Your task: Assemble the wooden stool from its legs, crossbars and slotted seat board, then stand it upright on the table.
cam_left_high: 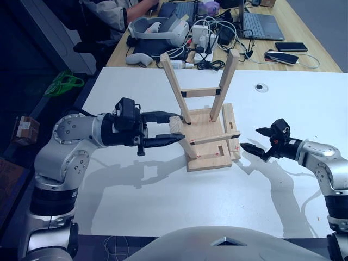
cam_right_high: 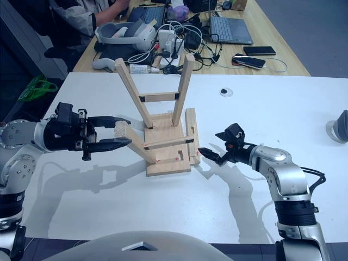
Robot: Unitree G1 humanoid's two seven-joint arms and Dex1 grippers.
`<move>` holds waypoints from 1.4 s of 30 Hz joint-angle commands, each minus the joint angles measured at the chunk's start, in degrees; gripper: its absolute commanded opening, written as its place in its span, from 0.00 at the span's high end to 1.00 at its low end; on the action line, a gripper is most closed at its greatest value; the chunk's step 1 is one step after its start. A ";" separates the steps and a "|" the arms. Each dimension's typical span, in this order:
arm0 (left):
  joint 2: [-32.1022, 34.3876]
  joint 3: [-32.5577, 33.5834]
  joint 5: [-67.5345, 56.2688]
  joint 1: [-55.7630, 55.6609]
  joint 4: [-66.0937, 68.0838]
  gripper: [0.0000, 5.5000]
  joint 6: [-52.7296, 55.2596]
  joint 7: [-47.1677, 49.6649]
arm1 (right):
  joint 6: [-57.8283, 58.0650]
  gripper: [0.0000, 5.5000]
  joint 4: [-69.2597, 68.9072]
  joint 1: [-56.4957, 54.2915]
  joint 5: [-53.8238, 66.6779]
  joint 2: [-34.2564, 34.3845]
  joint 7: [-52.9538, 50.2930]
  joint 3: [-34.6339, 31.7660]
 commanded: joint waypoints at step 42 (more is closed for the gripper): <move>5.17 -1.47 1.46 -8.03 -0.69 0.60 15.37 6.03 | -4.02 0.02 -0.51 5.05 -4.40 2.67 -5.50 6.78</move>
